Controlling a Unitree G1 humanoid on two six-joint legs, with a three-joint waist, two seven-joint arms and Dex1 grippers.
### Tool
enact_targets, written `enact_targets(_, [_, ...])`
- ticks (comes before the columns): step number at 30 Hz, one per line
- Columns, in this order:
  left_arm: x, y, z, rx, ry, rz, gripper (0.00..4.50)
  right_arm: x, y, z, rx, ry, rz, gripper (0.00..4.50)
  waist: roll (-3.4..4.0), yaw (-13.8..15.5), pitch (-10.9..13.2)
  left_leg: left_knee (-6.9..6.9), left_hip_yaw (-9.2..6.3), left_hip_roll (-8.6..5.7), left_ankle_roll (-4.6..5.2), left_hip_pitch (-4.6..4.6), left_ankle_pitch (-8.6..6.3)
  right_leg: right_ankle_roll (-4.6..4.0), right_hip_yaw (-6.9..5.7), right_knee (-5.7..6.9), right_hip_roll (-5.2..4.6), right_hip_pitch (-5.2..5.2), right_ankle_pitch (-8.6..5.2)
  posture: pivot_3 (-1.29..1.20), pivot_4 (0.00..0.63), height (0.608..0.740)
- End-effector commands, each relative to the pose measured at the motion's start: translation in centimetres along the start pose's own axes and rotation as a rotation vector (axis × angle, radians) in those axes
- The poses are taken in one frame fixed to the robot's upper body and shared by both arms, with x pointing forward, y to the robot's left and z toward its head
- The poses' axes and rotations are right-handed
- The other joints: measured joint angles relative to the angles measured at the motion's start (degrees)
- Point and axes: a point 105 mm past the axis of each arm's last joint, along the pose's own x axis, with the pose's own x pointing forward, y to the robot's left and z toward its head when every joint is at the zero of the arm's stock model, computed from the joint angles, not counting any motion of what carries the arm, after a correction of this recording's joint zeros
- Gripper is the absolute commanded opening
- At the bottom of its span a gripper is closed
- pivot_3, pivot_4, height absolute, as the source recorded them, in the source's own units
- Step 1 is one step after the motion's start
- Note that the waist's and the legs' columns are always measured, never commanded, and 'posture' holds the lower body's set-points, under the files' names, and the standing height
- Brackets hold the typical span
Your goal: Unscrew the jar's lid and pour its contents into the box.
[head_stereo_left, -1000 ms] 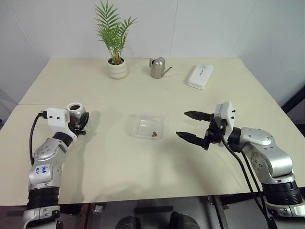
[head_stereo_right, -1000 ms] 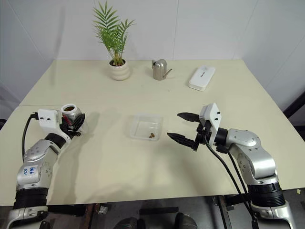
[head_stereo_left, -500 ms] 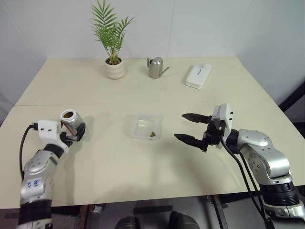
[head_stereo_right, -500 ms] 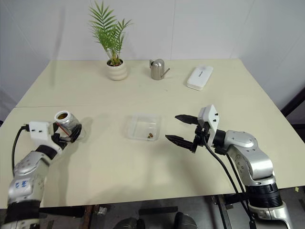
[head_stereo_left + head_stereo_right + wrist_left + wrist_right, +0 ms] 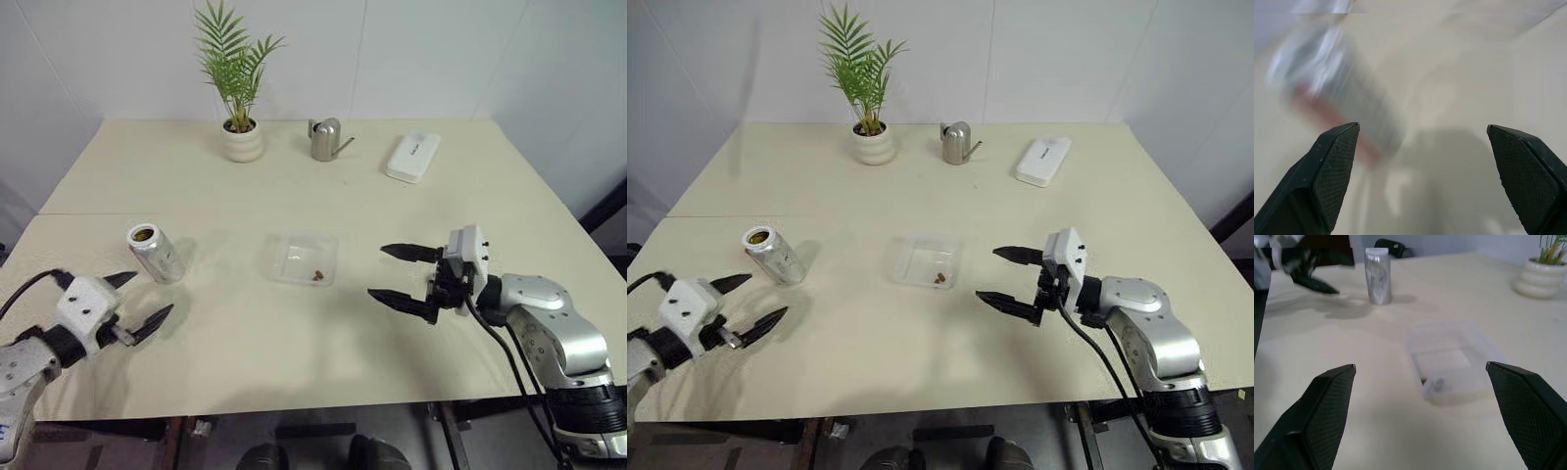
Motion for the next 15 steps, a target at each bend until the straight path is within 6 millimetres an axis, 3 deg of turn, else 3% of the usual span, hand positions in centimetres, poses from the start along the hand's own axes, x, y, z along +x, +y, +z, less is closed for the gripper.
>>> enact_targets(1, [1.5, -1.4, 3.0, 0.059, -0.115, -0.142, 4.45, -1.9, -1.2, 0.5, -0.058, 0.015, -0.045, 4.5, 0.02, -0.14, -0.01, 0.0, 0.01, 0.0, 0.1, 0.02, 0.05, 0.0, 0.0, 0.01, 0.01, 0.02, 0.0, 0.0, 0.15, 0.74])
enact_targets(4, [2.3, -1.8, 4.0, 0.09, -0.194, -0.222, 4.45, -2.8, -1.9, 1.0, -0.078, 0.018, -0.082, 4.5, 0.04, -0.52, -0.01, 0.0, 0.07, 0.04, 0.14, 0.02, 0.09, -0.01, -0.04, 0.03, 0.09, 0.0, -0.01, 0.0, 0.15, 0.74])
enact_targets(15, [3.9, -2.3, 4.3, -0.024, -0.267, -0.283, 4.45, -4.1, -1.8, 1.4, -0.091, 0.021, -0.177, 4.5, 0.12, -0.42, -0.04, 0.0, 0.22, 0.07, 0.21, 0.04, 0.1, 0.0, 0.03, -0.01, 0.15, 0.0, 0.0, 0.0, 0.15, 0.74])
